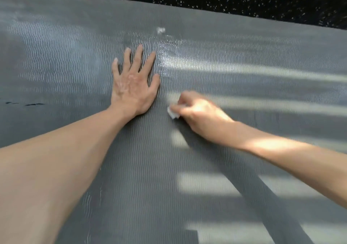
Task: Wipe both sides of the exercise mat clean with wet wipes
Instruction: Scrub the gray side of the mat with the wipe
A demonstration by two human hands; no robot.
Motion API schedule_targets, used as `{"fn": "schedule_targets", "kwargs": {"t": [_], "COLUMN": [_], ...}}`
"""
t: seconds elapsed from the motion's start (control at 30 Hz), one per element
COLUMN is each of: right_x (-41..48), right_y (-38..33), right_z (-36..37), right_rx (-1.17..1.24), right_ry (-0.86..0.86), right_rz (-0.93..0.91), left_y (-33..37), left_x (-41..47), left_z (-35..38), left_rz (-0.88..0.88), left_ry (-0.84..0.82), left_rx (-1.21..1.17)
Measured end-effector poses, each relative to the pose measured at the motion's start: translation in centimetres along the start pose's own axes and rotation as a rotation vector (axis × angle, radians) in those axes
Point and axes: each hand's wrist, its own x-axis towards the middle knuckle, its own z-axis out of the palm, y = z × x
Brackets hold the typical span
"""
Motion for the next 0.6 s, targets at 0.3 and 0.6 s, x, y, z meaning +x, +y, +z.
{"fn": "schedule_targets", "kwargs": {"t": [0.3, 0.6], "right_x": [1.9, 4.8], "right_y": [2.0, 2.4], "right_z": [-0.8, -1.6], "right_rx": [0.062, -0.040], "right_ry": [-0.157, -0.099], "right_rz": [0.042, -0.025], "left_y": [0.0, 0.0], "left_x": [0.1, 0.1], "left_z": [0.0, -0.2], "left_rz": [-0.024, -0.041], "left_ry": [-0.031, -0.044], "left_rx": [0.004, -0.018]}}
